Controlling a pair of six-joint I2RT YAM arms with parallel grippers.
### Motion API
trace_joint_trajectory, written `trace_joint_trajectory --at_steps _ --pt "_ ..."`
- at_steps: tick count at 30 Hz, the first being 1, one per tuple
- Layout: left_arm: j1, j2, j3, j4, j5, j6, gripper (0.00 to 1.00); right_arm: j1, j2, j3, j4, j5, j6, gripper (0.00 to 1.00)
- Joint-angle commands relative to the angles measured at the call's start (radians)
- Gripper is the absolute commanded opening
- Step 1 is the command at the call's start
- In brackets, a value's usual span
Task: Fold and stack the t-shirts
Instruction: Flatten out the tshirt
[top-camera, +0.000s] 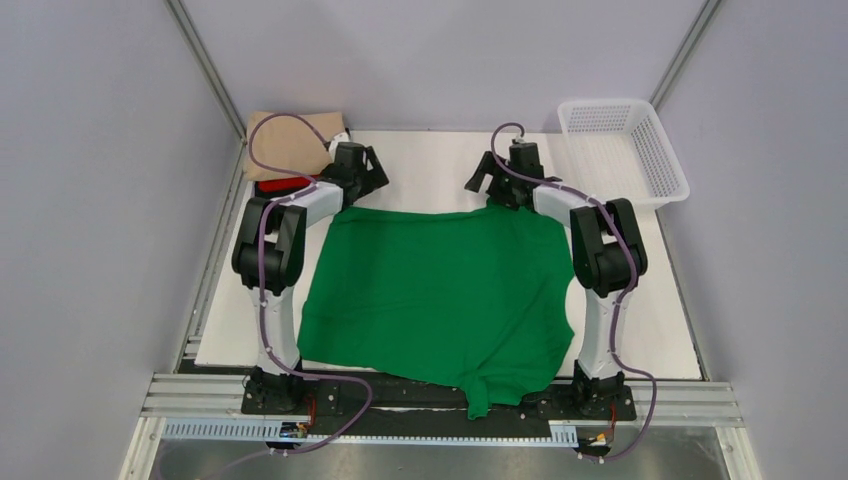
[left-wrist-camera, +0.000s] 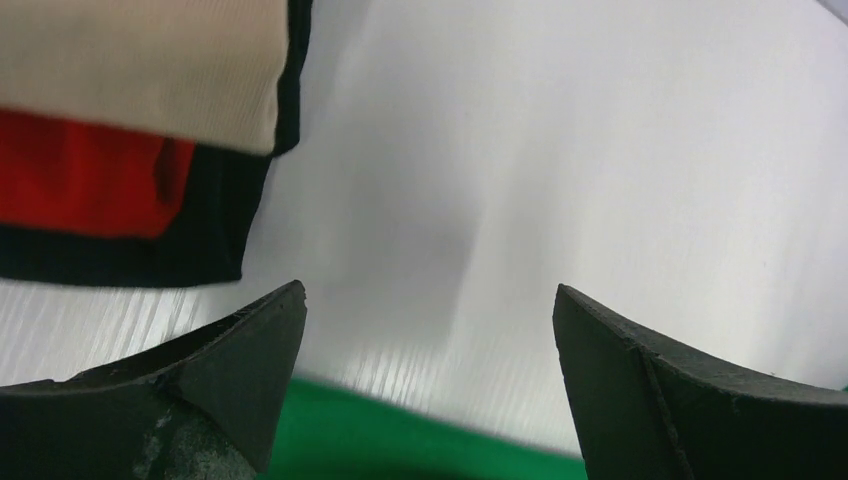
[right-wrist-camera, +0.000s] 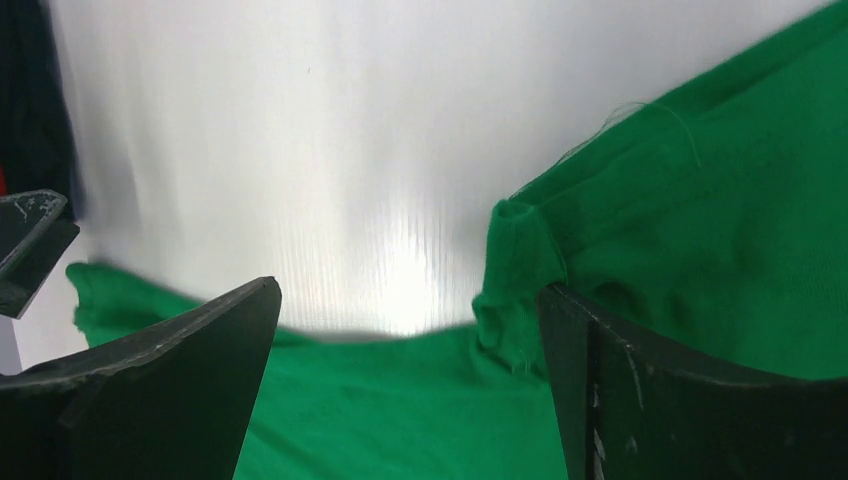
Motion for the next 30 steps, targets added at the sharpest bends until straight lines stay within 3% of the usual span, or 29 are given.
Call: trace_joint_trajectory --at_steps 1,7,13,16,23,27,30 --pt "0.021 0.091 0.116 -0.035 0.000 0.038 1.00 -0.021 0.099 0.134 0.010 0.043 -0.014 1.00" --pt "0.029 0.142 0.247 -0.067 0.044 0.074 1.00 -0.034 0.214 0.326 -0.014 0.052 -0.058 1.00" --pt "0.029 0.087 0.323 -0.108 0.095 0.117 1.00 -0.034 0.161 0.370 -0.027 0.091 -0.098 1.00" --pt "0.028 0.010 0.260 -0.123 0.135 0.105 1.00 -0.033 0.057 0.258 -0.027 0.092 -0.098 1.00" --pt "0.002 -0.308 -0.165 -0.085 0.164 0.043 1.00 -0.031 -0.231 -0.171 -0.007 0.088 -0.051 1.00" --pt "-0.002 -0.368 -0.318 -0.027 0.186 -0.005 1.00 -0.030 -0.312 -0.332 0.001 0.073 -0.023 1.00" --pt "-0.002 -0.345 -0.344 0.034 0.213 -0.040 1.00 -0.030 -0.316 -0.377 0.002 0.058 -0.022 1.00"
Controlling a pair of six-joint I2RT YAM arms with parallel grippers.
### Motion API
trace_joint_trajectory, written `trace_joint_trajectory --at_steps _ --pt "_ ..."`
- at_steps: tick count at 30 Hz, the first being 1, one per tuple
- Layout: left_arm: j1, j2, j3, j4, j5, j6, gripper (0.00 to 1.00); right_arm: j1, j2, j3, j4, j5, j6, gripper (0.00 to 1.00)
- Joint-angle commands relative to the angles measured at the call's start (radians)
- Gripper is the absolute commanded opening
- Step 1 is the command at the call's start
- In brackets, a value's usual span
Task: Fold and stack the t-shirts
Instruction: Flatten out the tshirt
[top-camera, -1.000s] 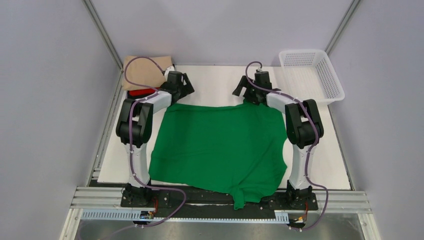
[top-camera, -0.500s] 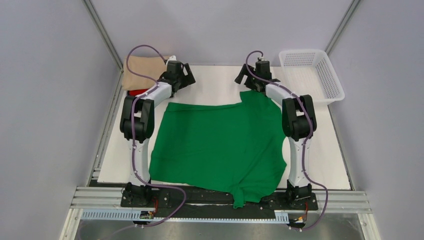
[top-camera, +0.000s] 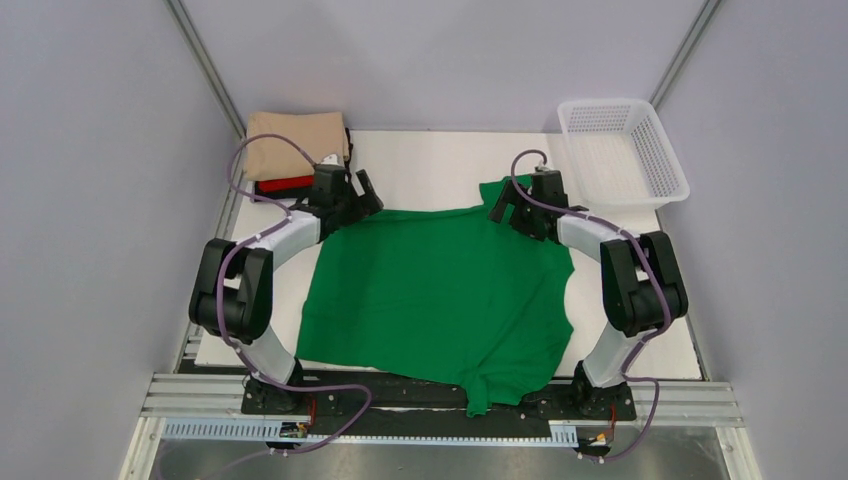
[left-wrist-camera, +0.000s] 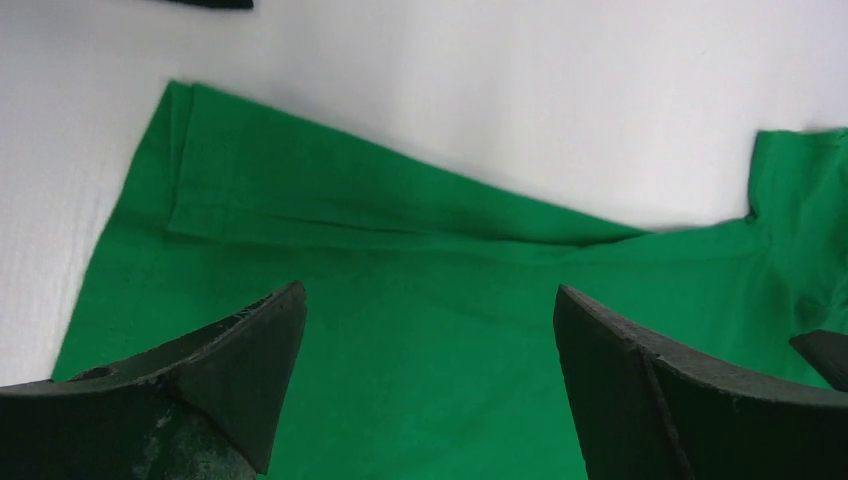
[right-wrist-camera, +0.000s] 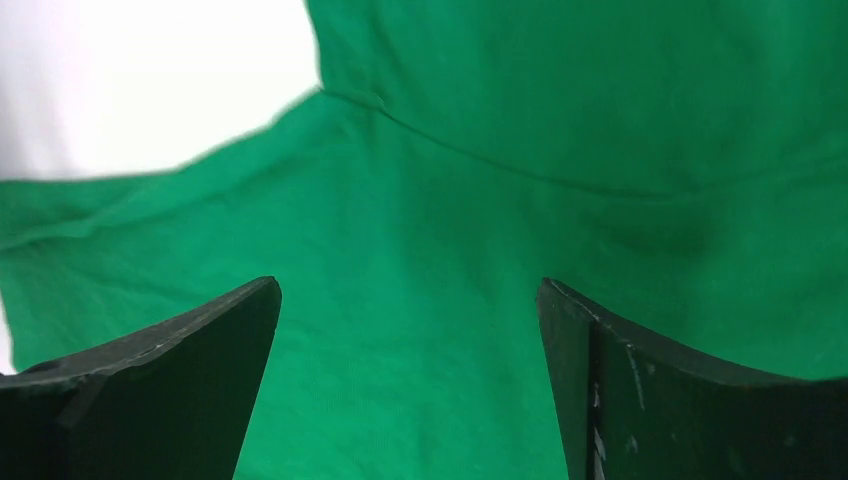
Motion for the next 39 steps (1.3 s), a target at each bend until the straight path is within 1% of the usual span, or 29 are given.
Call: trace_joint_trajectory --at_steps 1,5,8,12,17,23,28,32,34,36,39 --pt "-0.005 0.033 -0.044 0.126 0.040 -0.068 1.00 0.003 -0.016 -0.062 0.030 -0.015 0.025 1.00" --pt "-0.011 0.109 -0.016 0.180 0.049 -0.096 1.00 0.002 0.013 -0.069 0.024 -0.014 0.020 1.00" --pt "-0.013 0.178 0.027 0.175 0.034 -0.102 1.00 0.002 0.036 -0.065 0.022 -0.022 0.017 1.00" --pt "-0.013 0.227 0.055 0.171 0.020 -0.109 1.00 0.002 0.049 -0.060 0.021 -0.041 0.001 1.00" --pt "-0.013 0.270 0.112 0.170 -0.059 -0.111 1.00 0.003 0.071 -0.050 0.014 -0.062 -0.021 1.00" --pt "-0.013 0.378 0.291 0.128 -0.094 -0.088 1.00 0.003 0.101 -0.031 -0.004 -0.071 -0.041 1.00" --pt "-0.012 0.476 0.450 0.060 -0.127 -0.038 1.00 0.002 0.107 -0.022 -0.016 -0.053 -0.054 1.00" --pt "-0.005 0.572 0.616 -0.043 -0.143 0.011 1.00 0.003 0.101 -0.022 -0.024 -0.037 -0.055 1.00" --pt "0.005 0.608 0.700 -0.067 -0.128 0.038 1.00 0.002 0.095 -0.022 -0.025 -0.031 -0.056 1.00" --pt "0.016 0.648 0.800 -0.102 -0.104 0.074 1.00 0.002 0.085 -0.017 -0.029 -0.027 -0.055 1.00" --pt "0.020 0.681 0.995 -0.219 -0.084 0.134 1.00 0.002 0.057 -0.012 -0.033 -0.015 -0.057 1.00"
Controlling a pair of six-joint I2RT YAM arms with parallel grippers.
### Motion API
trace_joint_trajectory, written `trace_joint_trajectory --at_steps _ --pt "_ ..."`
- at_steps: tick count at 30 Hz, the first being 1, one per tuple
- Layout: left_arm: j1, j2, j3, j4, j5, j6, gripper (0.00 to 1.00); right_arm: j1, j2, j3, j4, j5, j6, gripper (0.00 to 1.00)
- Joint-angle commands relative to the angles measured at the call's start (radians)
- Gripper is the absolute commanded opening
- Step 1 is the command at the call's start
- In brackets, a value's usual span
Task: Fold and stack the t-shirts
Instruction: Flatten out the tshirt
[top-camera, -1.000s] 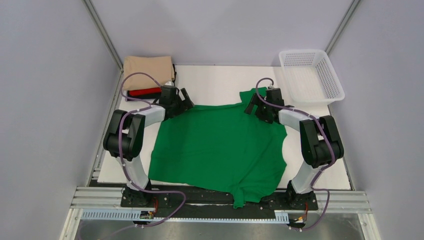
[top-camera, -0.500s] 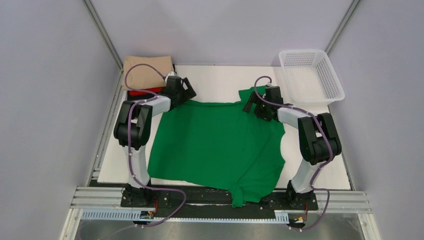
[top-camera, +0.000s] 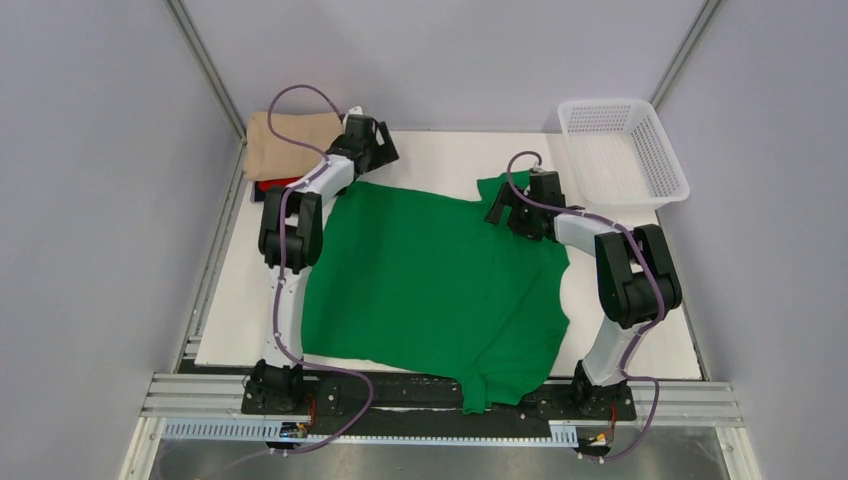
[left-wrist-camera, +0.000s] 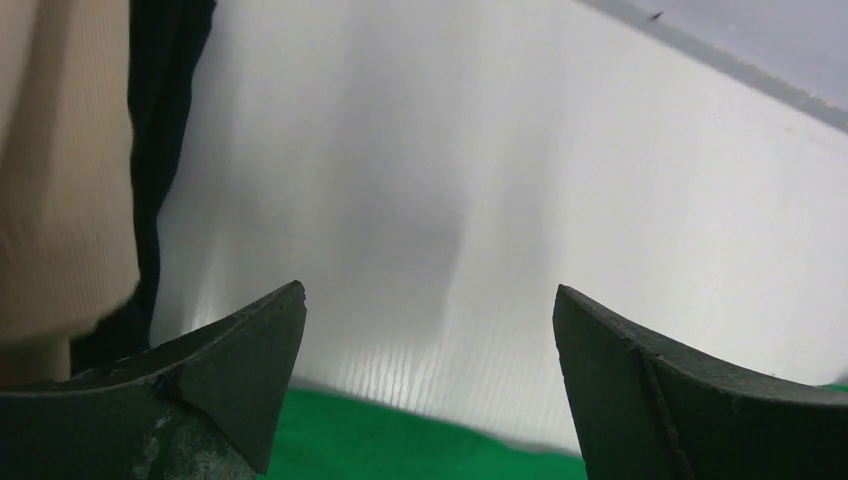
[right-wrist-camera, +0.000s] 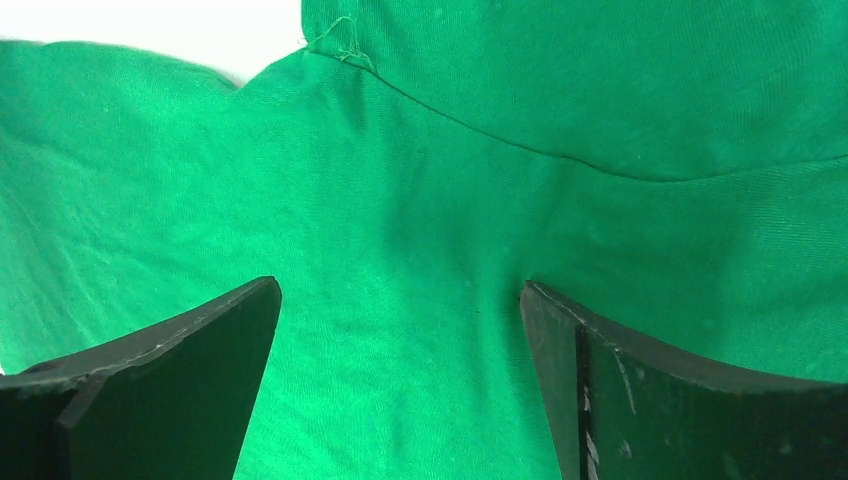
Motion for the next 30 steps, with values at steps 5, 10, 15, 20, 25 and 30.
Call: trace_joint_trajectory --at_steps 5,10,15,20,25,30 --pt "-0.009 -0.105 0.151 -0.145 0.141 0.150 1.00 0.002 -0.065 0.002 -0.089 0.101 -0.018 1.00" --pt "-0.085 -0.355 -0.165 -0.159 0.144 0.142 1.00 0.004 -0.120 -0.037 -0.111 0.115 -0.009 1.00" --pt "-0.170 -0.606 -0.536 -0.166 0.082 0.096 1.00 0.006 -0.175 -0.088 -0.144 0.157 -0.004 1.00" --pt "-0.173 -0.658 -0.682 -0.192 0.026 0.068 1.00 0.008 -0.184 -0.104 -0.198 0.230 -0.009 1.00" --pt "-0.169 -0.559 -0.652 -0.213 -0.008 0.097 1.00 0.002 -0.116 -0.065 -0.213 0.247 -0.020 1.00" --pt "-0.125 -0.414 -0.569 -0.202 0.026 0.091 1.00 -0.023 -0.007 0.031 -0.219 0.256 -0.044 1.00"
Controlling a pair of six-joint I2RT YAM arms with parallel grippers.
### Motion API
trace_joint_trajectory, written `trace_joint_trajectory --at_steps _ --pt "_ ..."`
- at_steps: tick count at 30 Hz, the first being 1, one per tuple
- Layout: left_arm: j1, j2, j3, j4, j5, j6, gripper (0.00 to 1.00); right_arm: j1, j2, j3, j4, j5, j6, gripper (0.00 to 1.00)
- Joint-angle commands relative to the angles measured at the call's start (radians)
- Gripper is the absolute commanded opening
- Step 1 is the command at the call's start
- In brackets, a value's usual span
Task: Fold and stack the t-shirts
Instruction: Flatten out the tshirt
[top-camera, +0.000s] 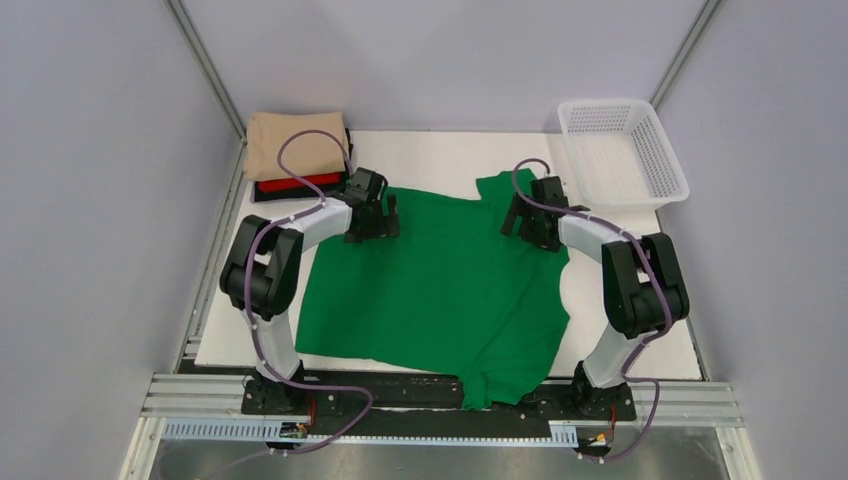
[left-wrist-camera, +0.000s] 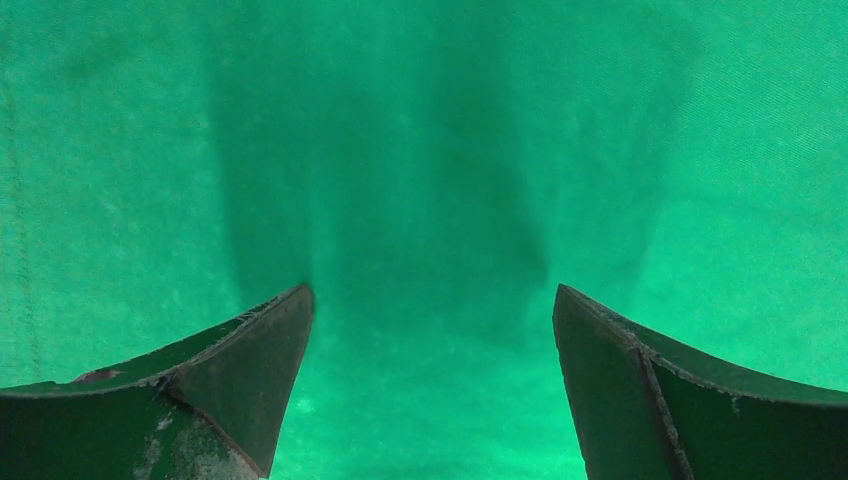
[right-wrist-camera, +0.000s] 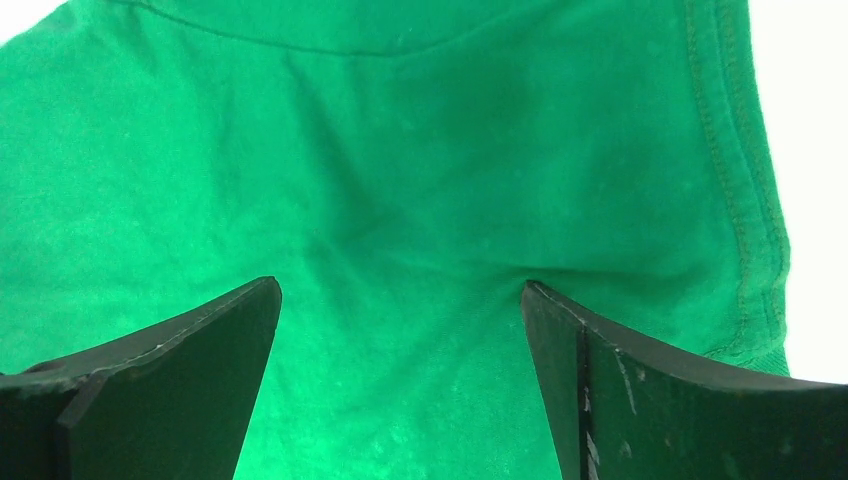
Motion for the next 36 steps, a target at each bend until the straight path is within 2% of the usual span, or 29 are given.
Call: trace_joint_trajectory --at_steps 1,15,20,27,31,36 --pt "0.031 0.101 0.097 0.014 0.021 0.001 1.00 -0.029 0.112 0.101 -0.008 0.030 -0.042 1.00" --pt "0.094 0.408 0.444 -0.034 0.045 0.006 1.00 -0.147 0.498 0.642 -0.158 -0.046 -0.087 1.00" --pt "0.097 0.437 0.534 -0.064 0.065 0.034 1.00 -0.149 0.529 0.736 -0.200 -0.019 -0.104 1.00" --pt "0.079 0.207 0.368 -0.016 0.139 0.053 1.00 -0.124 0.294 0.584 -0.174 -0.036 -0.146 1.00" --pt "0.074 0.016 0.228 -0.072 0.112 0.047 1.00 -0.105 0.105 0.436 -0.114 -0.077 -0.143 1.00" --pt "0.074 -0.276 -0.028 -0.162 0.009 -0.008 1.00 -0.100 -0.097 0.238 -0.036 -0.124 -0.115 1.00"
